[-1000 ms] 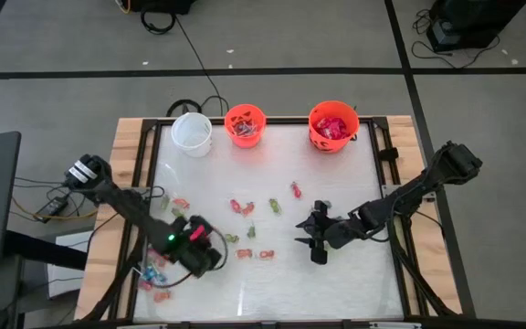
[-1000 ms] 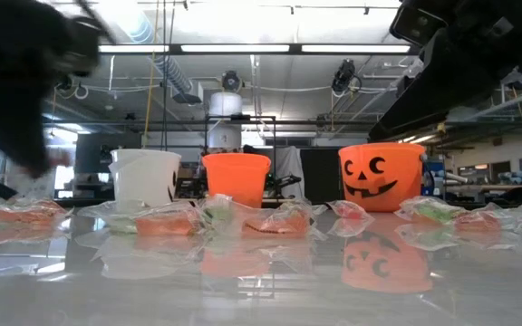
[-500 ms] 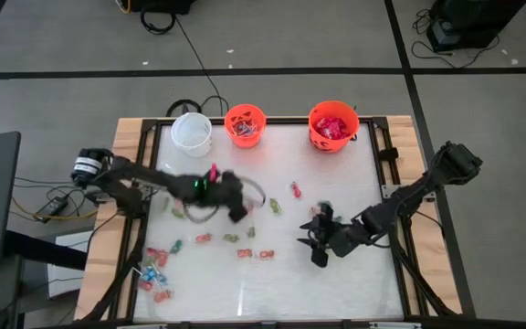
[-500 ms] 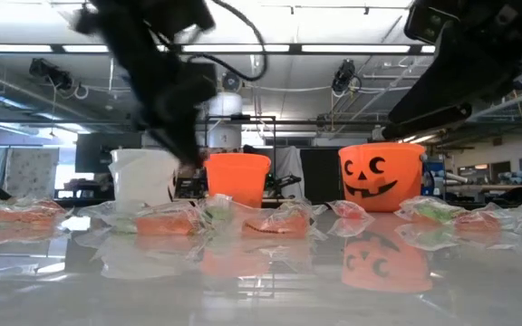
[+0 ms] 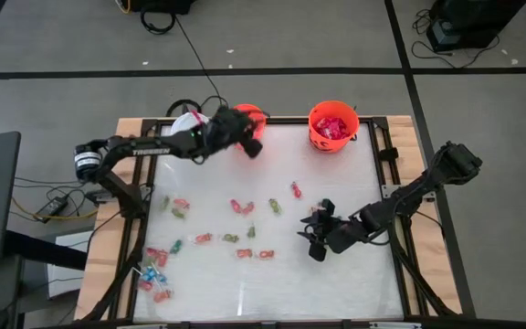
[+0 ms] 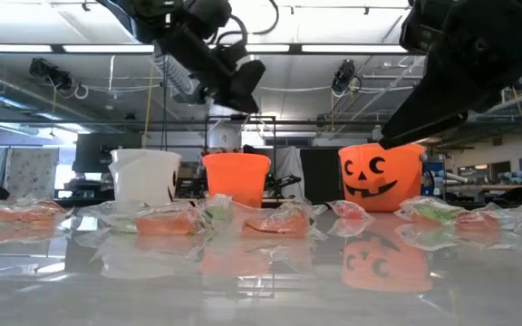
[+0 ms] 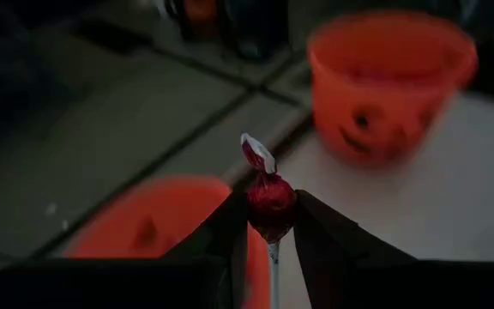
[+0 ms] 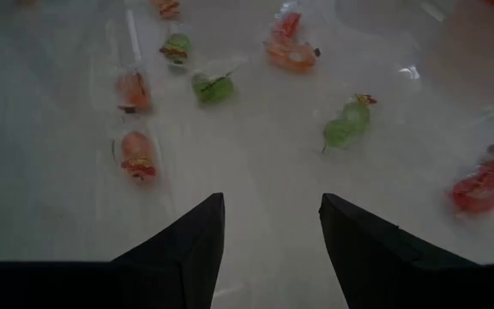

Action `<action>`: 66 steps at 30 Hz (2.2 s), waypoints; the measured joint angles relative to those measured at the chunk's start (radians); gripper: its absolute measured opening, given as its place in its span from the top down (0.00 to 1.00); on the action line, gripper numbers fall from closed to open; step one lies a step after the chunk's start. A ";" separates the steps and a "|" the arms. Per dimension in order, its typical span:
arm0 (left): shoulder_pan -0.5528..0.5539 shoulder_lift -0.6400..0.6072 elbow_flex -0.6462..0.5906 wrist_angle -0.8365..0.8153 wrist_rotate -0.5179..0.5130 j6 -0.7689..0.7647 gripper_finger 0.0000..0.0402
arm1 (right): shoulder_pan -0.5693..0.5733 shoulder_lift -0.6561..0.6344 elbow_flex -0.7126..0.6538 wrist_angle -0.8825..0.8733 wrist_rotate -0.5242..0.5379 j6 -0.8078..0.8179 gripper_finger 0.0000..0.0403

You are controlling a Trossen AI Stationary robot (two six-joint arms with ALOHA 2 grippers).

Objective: Sort candy by brand, put in halloween buckets
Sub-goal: Put the red lollipop into the left orange bucket, then put the blue lollipop into the left orange bucket

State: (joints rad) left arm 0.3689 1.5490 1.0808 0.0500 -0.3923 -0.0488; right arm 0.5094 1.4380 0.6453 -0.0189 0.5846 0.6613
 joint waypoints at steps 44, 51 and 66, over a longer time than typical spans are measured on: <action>-0.346 -0.126 0.017 -0.712 0.044 -0.326 0.58 | -0.058 0.000 0.000 -0.010 -0.038 -0.080 0.49; -0.611 -0.121 0.016 -0.901 0.043 -0.731 0.58 | -0.062 0.000 0.000 0.010 -0.054 -0.089 0.49; -1.013 -0.121 0.016 -0.977 0.204 -1.318 0.58 | -0.114 0.000 0.000 0.222 -0.125 -0.259 0.49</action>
State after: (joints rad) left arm -0.6446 1.4277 1.0973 -0.9265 -0.1885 -1.3667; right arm 0.3957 1.4380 0.6453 0.2028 0.4593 0.4024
